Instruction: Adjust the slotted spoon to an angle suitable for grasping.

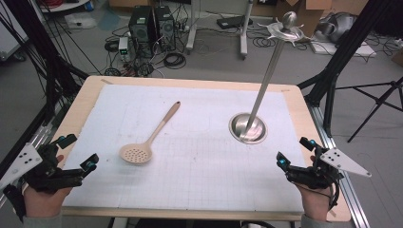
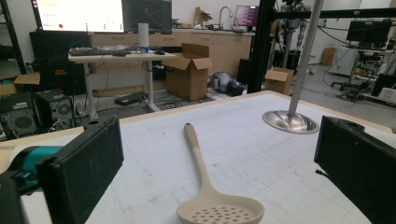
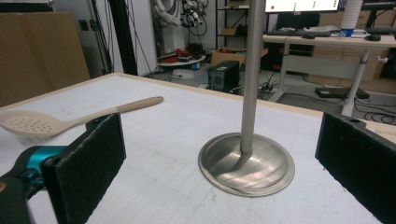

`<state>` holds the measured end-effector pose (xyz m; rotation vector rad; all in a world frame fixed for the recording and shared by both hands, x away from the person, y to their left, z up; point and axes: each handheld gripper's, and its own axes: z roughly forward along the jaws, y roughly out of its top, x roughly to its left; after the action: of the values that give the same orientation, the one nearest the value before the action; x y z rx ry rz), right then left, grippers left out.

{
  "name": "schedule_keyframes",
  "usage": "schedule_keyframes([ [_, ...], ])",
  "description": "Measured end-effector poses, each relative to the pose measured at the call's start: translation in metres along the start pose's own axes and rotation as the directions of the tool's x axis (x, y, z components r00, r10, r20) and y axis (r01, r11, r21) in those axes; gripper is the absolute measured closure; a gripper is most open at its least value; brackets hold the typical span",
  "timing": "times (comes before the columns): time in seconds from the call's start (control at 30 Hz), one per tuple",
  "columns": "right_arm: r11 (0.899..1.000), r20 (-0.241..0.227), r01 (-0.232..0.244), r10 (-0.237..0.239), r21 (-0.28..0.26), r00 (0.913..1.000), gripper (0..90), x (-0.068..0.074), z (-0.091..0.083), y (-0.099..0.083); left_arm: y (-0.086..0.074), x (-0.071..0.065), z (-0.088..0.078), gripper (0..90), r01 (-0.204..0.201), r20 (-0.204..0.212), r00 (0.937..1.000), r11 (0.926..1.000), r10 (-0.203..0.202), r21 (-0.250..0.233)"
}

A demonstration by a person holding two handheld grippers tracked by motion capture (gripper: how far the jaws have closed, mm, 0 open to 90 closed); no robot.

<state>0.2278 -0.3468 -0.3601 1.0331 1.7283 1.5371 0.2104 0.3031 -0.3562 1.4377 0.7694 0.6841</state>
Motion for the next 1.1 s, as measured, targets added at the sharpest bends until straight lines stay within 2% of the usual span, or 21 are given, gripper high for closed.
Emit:
schedule_keyframes([
  [0.73,1.000,-0.006,0.001,-0.001,0.008,1.0000,0.8,0.000,0.001,-0.002,-0.004,-0.003,0.009,1.7,0.008,0.021,0.9997,0.9996,-0.008,0.026],
  [1.03,1.000,-0.012,-0.010,0.010,0.006,0.9999,0.9,0.000,0.001,-0.002,-0.004,-0.002,0.027,1.7,0.011,0.028,0.9995,0.9984,-0.013,0.055],
  [1.1,1.000,-0.014,-0.010,0.010,0.003,0.9999,0.9,0.000,0.002,-0.002,-0.002,0.000,0.034,1.7,0.009,0.044,0.9989,0.9979,-0.011,0.064],
])
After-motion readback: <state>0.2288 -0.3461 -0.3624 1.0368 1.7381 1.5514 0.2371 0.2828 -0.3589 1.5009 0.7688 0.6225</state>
